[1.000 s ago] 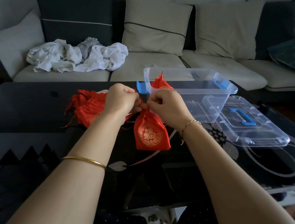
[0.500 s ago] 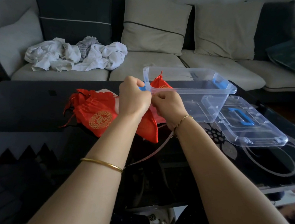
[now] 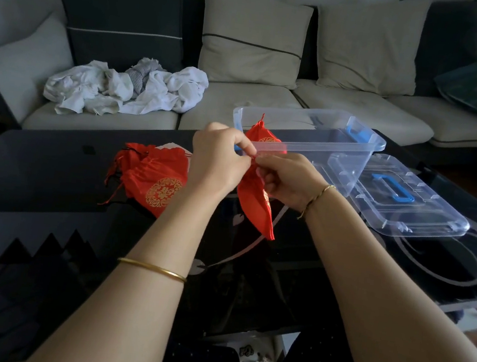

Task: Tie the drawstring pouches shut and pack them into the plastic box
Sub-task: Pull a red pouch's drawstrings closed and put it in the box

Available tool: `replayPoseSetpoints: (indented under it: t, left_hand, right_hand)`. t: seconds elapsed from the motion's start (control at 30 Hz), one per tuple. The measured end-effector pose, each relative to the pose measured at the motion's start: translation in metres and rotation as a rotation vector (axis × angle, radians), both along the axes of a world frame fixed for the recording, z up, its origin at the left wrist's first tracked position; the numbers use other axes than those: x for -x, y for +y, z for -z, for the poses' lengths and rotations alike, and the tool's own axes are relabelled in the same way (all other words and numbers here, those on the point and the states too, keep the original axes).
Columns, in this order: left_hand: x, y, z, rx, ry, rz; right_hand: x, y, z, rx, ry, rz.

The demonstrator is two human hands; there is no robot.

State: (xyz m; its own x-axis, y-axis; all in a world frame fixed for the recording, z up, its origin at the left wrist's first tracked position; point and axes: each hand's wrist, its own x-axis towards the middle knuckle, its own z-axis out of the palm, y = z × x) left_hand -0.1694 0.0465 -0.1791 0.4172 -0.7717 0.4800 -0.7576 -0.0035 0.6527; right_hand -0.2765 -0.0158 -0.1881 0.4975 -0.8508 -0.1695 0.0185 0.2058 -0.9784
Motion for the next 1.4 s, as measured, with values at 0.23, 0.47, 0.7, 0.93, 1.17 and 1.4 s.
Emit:
replayPoseSetpoints:
  t: [0.23, 0.47, 0.7, 0.93, 1.17, 1.4]
  left_hand:
    - [-0.003, 0.000, 0.004, -0.055, -0.088, -0.021]
    - [-0.006, 0.000, 0.005, -0.085, -0.141, -0.009]
    - [-0.015, 0.003, 0.010, -0.145, -0.143, -0.060]
    - [-0.014, -0.001, 0.011, -0.204, -0.067, -0.001]
    - [-0.015, -0.007, 0.007, -0.145, 0.140, 0.050]
    - [-0.023, -0.019, 0.007, -0.059, 0.575, 0.080]
  right_hand:
    - [0.001, 0.001, -0.001, -0.033, -0.032, -0.044]
    - [0.005, -0.001, 0.002, 0.158, 0.080, -0.081]
    - [0.020, -0.016, 0.013, 0.288, 0.264, 0.055]
    - [0.023, -0.009, 0.028, 0.269, 0.292, -0.088]
    - [0.028, -0.004, 0.034, 0.552, 0.486, -0.104]
    - [0.039, -0.004, 0.011, 0.683, 0.325, 0.041]
